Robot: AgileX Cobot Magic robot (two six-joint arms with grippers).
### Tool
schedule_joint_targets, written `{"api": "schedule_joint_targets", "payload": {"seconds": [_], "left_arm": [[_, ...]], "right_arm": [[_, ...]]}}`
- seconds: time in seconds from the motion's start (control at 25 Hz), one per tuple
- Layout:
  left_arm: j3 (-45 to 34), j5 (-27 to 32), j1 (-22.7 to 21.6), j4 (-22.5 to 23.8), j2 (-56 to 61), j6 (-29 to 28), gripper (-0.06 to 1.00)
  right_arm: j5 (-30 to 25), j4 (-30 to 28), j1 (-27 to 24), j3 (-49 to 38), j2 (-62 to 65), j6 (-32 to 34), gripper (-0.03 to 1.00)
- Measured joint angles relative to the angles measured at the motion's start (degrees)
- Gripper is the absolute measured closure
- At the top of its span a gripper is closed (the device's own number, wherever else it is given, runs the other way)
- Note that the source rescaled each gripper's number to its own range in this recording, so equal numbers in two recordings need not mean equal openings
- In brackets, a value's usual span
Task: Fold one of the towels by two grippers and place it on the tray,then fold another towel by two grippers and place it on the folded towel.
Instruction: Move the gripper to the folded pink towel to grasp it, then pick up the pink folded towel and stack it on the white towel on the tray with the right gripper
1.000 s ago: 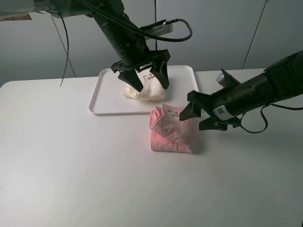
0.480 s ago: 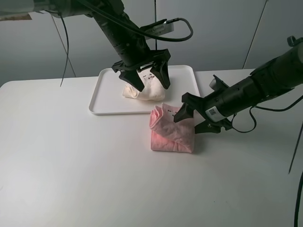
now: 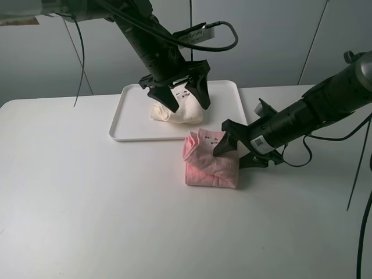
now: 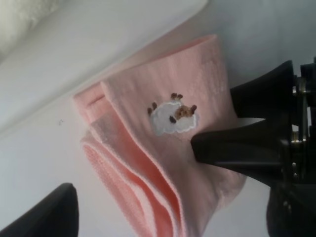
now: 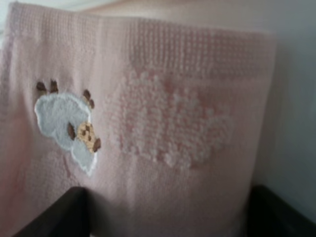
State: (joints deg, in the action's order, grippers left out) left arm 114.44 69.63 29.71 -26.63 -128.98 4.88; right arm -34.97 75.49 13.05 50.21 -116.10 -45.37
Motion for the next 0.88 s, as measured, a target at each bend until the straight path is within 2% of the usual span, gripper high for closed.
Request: {"api": "schedule_joint_targets", "payload": {"seconds": [0.08,0.2,0.44,0.64,0.76,0.88], "left_arm": [[0.0,0.0,0.0,-0.45,0.0,0.37,-0.03],[0.0,0.0,0.0,-1.38,0.0,0.4,-0.03],[0.0,0.0,0.0,-1.5,0.0,0.76,-0.03],[0.0,0.0,0.0,-1.59,0.0,0.89,-0.03],[0.0,0.0,0.0,-2.43,0.09,1.43,-0.03],[-0.08,0.0,0.0,-5.01,1.08,3.52,-0.03]], "right_arm": [[-0.38,0.23,0.0,0.0,-0.5,0.0,0.29],[-0.58,0.23,0.0,0.12,-1.05,-0.13,0.42],[-0.48,0.12,0.0,0.12,-1.7,-3.6,0.85],[-2.47,2.81,0.0,0.01,-1.7,-6.88,0.85],[-9.71,6.22,0.0,0.42,-2.33,-11.14,0.85],[-17.89,7.08,0.0,3.08,-2.46,-13.18,0.85]]}}
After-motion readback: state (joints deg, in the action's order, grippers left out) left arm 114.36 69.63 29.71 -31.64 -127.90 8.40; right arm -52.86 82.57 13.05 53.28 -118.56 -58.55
